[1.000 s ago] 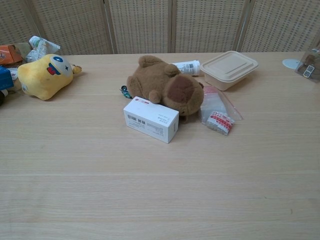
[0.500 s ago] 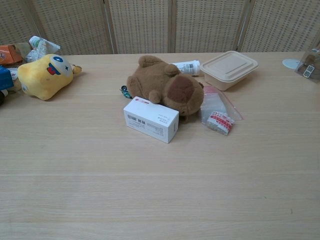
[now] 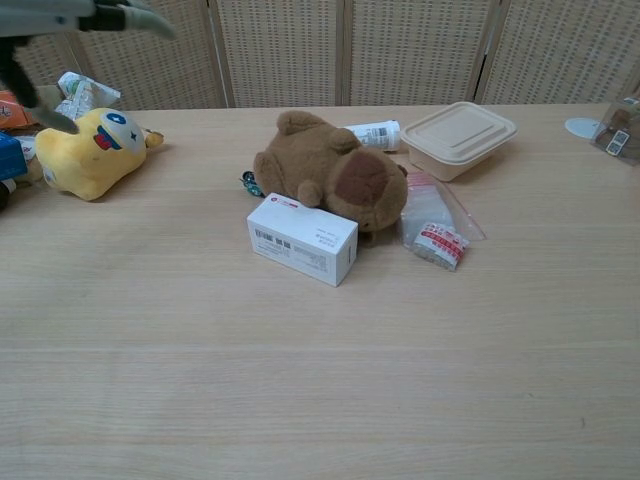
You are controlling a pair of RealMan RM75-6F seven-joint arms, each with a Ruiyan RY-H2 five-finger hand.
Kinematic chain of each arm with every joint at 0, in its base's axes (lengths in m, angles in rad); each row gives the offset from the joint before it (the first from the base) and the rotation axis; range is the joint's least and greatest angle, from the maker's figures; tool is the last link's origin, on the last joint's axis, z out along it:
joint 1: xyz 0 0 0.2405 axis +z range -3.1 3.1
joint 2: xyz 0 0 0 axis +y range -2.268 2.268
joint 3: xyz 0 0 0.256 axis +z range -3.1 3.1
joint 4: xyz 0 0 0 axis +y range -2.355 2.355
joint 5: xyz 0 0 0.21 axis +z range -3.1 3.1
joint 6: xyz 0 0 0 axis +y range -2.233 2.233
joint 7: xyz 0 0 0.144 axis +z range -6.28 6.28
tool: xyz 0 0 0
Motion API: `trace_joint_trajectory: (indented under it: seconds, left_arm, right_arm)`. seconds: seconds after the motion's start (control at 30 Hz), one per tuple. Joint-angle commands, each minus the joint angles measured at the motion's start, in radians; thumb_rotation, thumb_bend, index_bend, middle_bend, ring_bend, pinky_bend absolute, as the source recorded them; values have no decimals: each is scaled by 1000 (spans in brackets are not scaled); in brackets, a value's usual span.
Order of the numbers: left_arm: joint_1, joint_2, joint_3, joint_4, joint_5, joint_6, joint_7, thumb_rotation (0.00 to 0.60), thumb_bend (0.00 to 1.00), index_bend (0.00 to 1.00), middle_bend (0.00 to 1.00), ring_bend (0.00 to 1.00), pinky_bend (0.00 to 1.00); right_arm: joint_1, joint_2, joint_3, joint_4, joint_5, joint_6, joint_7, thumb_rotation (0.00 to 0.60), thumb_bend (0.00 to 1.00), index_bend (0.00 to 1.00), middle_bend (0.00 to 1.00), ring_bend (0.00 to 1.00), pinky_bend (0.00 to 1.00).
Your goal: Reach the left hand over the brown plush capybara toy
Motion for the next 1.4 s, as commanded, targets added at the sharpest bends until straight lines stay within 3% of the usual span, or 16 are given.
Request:
trace_joint_trajectory:
  seconds: [0.03,0.47,0.67,0.93,1.03,1.1,1.2,1.3,1.4]
  left_arm:
    - [-133,-159,-40,136,-70,-111,81,600,0,0,0,0,0]
    - [-358,-563,-49,559,-178,-241,76,600,0,0,0,0,0]
    - [-416,-682,-52,704,-204,-255,28,600,0,0,0,0,0]
    - [-465,-772,-50,822,-262,-323,-3,600,0,0,0,0,3]
    - [-472,-805,-61,847,-292,-313,1,600,0,42,10,15,169]
    - [-471,-822,-64,858,-300,-291,6,600,25,293,249,249,471]
    - [-469,-841,-66,866,-302,-244,13,600,128,721,737,700,766]
    - [-468,-845,-66,859,-294,-197,18,600,178,821,941,879,897]
    - [-470,-833,-71,836,-298,-174,36,600,200,821,974,901,913]
  right_arm:
    - [1,1,4,4,12,-4,4,600,0,0,0,0,0]
    - [7,17,40,25,99,-17,56,600,0,0,0,0,0]
    - [6,22,48,34,118,-17,69,600,0,0,0,0,1]
    - [5,25,50,35,119,-12,77,600,0,0,0,0,0]
    - [3,26,51,36,119,-8,82,600,0,0,0,0,0]
    - [3,28,52,36,118,-6,85,600,0,0,0,0,0]
    - [2,30,53,35,114,0,89,600,0,0,0,0,0]
    - [1,31,52,34,112,1,92,600,0,0,0,0,1]
    - [1,31,50,33,109,0,91,600,0,0,0,0,1]
